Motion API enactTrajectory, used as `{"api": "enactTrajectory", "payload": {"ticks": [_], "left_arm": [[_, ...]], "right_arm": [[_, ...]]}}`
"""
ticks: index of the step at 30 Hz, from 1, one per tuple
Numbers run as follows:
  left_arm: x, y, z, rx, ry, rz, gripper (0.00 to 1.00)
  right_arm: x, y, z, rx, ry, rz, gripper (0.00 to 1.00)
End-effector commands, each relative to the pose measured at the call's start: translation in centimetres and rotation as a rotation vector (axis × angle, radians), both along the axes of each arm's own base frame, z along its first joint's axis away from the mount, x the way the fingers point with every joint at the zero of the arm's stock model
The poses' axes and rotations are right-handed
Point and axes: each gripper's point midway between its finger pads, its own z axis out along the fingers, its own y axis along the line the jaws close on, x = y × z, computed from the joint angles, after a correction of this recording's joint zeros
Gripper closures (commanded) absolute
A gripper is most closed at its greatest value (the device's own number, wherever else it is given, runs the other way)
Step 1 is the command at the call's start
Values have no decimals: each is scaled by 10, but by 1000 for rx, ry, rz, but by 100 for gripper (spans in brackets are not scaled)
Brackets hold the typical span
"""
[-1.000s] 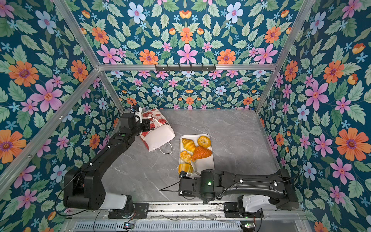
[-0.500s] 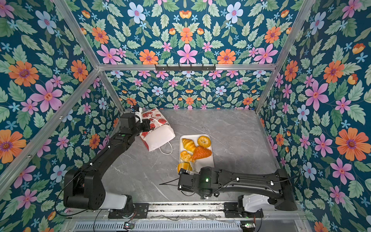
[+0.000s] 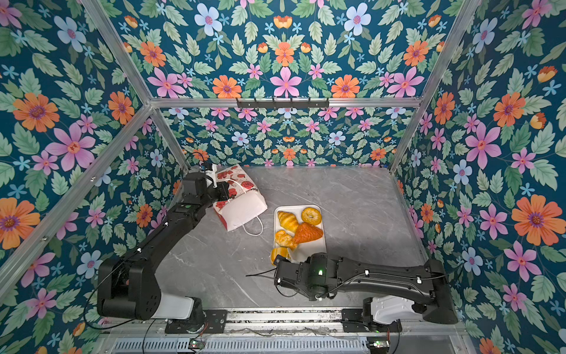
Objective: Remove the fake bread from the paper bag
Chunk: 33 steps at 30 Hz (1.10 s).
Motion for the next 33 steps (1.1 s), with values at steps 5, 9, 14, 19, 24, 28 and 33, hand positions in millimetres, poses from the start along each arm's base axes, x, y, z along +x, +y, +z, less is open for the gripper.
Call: {"api": "enactTrajectory", "payload": {"ticks": [5, 9, 14, 19, 24, 28, 33], "left_arm": [[2, 0, 3, 1, -20, -4, 100], [2, 0, 4, -2, -22, -6, 100], [3, 0, 5, -2, -24, -7, 100], [2, 0, 5, -4, -25, -9, 100], [3, -1, 6, -7, -26, -11, 100], [4, -2, 6, -9, -26, -13, 100], [4, -3, 7, -13, -27, -17, 100]], "right_arm": [[-7, -3, 12, 141, 49, -96, 82], [-9, -11, 17, 205, 70, -170, 82], [-17, -26, 20, 279, 149, -292, 82], [-20, -43, 19, 381, 224, -434, 82], [-25, -50, 21, 501, 269, -524, 82], [-25, -58, 14, 532, 292, -601, 82], [-25, -61, 7, 546, 314, -647, 81]]}}
